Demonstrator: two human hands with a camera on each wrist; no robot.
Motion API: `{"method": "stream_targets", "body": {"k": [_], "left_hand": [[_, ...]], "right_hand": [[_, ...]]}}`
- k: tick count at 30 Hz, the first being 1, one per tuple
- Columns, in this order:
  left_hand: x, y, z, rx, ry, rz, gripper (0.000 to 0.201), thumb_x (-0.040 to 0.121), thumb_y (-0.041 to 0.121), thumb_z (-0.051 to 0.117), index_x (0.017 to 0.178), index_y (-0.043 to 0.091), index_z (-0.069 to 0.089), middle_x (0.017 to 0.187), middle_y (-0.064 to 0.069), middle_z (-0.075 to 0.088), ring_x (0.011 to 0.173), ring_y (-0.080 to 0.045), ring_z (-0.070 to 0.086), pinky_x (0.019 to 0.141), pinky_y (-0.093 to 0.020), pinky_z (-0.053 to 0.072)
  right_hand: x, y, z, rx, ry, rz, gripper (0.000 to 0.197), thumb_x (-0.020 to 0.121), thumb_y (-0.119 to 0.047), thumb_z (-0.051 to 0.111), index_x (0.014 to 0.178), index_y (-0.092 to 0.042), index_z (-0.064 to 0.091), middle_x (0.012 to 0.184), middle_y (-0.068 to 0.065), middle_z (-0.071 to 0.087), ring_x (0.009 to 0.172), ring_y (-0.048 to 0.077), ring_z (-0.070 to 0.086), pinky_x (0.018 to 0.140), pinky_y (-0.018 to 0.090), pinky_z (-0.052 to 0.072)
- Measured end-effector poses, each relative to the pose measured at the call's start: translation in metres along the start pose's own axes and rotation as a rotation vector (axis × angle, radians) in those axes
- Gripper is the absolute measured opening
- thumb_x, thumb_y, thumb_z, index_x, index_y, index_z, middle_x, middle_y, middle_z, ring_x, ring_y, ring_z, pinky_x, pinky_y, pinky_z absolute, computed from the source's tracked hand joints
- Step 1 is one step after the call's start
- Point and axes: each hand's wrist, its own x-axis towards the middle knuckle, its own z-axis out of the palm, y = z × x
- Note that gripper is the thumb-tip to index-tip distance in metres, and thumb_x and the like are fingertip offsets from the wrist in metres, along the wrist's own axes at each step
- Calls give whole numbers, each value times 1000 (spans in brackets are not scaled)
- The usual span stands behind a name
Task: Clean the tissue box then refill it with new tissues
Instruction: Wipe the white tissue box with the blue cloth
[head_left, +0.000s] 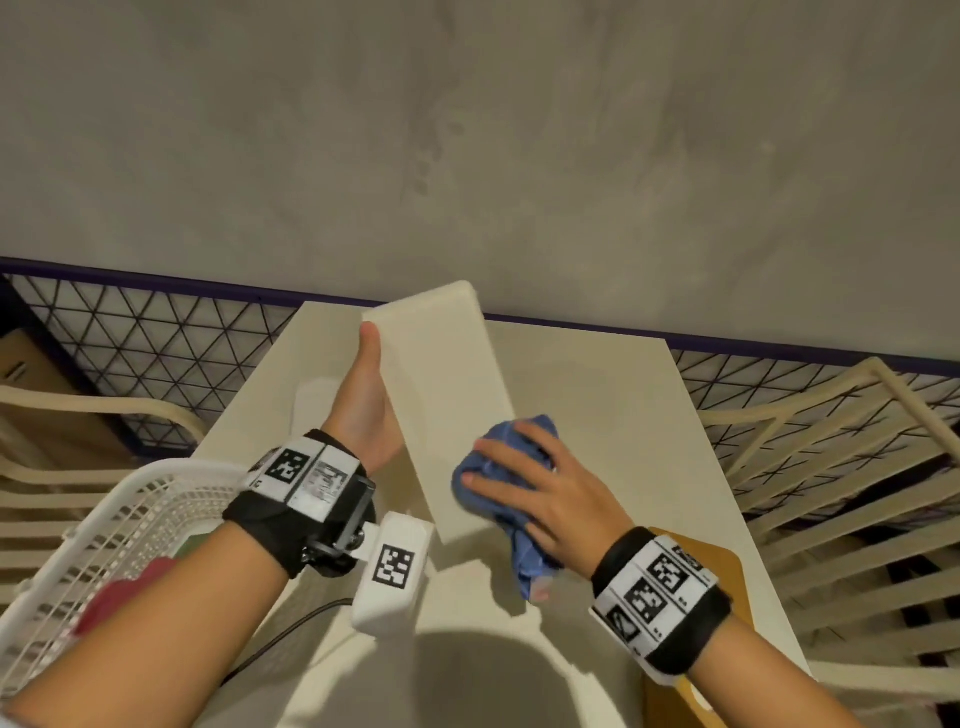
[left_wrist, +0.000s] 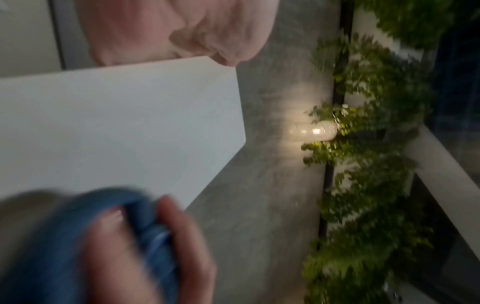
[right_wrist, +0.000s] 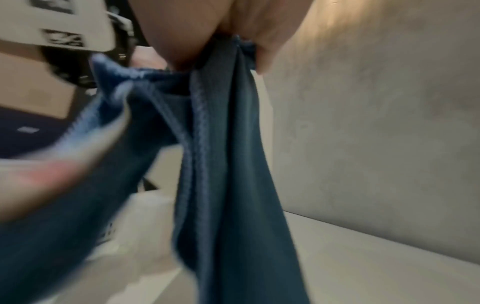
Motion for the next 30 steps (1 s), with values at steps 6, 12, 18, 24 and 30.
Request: {"method": "stream_targets", "body": {"k": [6,12,18,24,30], "left_hand": [[-8,-33,27,61,-79,-77,56,93,56,25,104,18,65,90,-4,74,88,-21,67,88,-34,46],[-13,-46,28,69,-53,-227,51,94,49,28,98,12,62,87,-12,66,81,-25,60,77,-33,45],[-19,-41,25,110,-21,-262,30,89,7,31,107,3,56,99,-14,63,86,-27,60,79,-34,47],[-21,-40,20,259,-8,-92,47,90,0,33,135,13,39,114,-12,58,100,-27,58,84,-36,48],[-31,-42,34,407,8,-105,46,97,48,20,108,24,57,105,11,68,86,4,66,77,-9,46]], "right_hand": [[30,19,-20,892,368,882,48,93,-34,47,133,-8,40,129,9,37,121,16,35,105,31,32],[15,25,-34,1068,384,1090,32,93,-25,47,124,-18,41,132,10,44,113,17,48,85,10,46],[-13,11,-33,982,276,932,32,84,-14,62,112,-24,50,116,2,55,107,9,53,85,4,40],[-14,3,-33,725,330,672,33,84,-14,63,116,-11,60,114,7,55,100,-14,46,92,-1,32],[5,-37,-16,285,146,202,40,77,-17,41,108,-15,66,113,12,67,113,26,39,97,42,42]]}}
